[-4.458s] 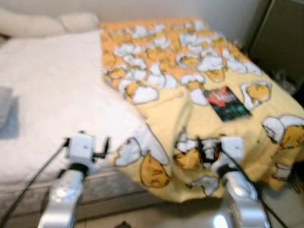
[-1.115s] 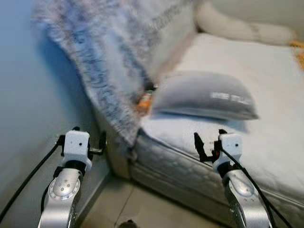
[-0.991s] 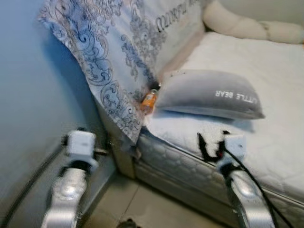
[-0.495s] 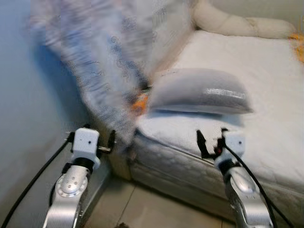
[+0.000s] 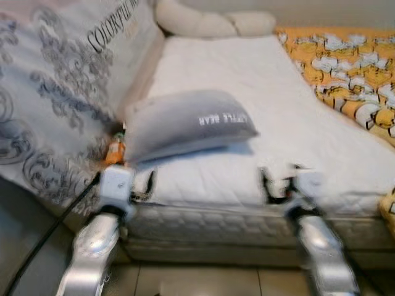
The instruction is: Clean up the room
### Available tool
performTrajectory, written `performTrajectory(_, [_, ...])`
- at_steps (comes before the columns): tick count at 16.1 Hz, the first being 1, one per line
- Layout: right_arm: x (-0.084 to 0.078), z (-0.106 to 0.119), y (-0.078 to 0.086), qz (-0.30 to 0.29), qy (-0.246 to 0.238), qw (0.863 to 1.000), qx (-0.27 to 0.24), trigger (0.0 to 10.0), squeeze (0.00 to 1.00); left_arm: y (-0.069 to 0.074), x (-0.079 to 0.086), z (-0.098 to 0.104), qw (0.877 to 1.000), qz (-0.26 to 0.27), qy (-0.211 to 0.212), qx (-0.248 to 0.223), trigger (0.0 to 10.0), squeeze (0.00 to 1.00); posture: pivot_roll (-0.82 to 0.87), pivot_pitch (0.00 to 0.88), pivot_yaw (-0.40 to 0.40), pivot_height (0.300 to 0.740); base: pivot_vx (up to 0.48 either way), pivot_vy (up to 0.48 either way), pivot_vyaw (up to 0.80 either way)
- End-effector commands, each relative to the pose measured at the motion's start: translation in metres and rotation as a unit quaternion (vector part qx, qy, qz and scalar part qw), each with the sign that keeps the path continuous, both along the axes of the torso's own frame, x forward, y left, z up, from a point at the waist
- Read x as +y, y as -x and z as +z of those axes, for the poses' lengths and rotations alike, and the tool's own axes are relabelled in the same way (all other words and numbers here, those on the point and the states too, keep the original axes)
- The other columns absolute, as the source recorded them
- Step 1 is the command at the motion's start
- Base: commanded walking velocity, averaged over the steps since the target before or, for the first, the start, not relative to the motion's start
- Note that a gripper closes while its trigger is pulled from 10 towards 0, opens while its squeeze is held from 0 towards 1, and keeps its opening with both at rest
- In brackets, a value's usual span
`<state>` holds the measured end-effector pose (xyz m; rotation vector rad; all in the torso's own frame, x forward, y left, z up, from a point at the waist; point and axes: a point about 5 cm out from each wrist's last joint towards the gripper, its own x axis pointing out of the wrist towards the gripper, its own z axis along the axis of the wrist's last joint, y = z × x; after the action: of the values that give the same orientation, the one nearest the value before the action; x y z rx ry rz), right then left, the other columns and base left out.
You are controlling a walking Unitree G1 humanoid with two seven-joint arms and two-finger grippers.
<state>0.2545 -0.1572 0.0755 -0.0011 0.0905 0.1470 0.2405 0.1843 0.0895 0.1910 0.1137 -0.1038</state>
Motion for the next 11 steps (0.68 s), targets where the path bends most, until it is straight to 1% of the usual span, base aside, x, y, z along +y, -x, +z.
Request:
performTrajectory(1, [-0.009,0.004,0.0,-0.008,0.01,1.0,-0.008,10.0,0.0,-0.003,-0.005,0.005,1.0,-0.007,0.004,-0.01,10.0,0.0,0.02,0.0,0.033,0.74,0.292,0.0,0.0])
performTrajectory(8, [0.0,0.006,0.003,0.027,0.004,1.0,-0.013,10.0,0.0,-0.004,0.005,0.005,1.0,0.005,0.0,-0.01,10.0,0.0,0.02,0.0,0.035,0.74,0.292,0.0,0.0])
performTrajectory(10, [0.005,0.007,0.004,0.045,-0.003,0.999,-0.015,10.0,0.0,-0.004,0.007,0.006,1.0,0.007,-0.002,-0.01,10.0,0.0,0.02,0.0,0.038,0.74,0.292,0.0,0.0])
performTrajectory(11, [0.009,0.007,0.006,0.063,0.006,0.998,-0.015,10.0,0.0,-0.004,0.008,0.006,1.0,0.007,-0.003,-0.009,10.0,0.0,0.02,0.0,0.041,0.74,0.292,0.0,0.0])
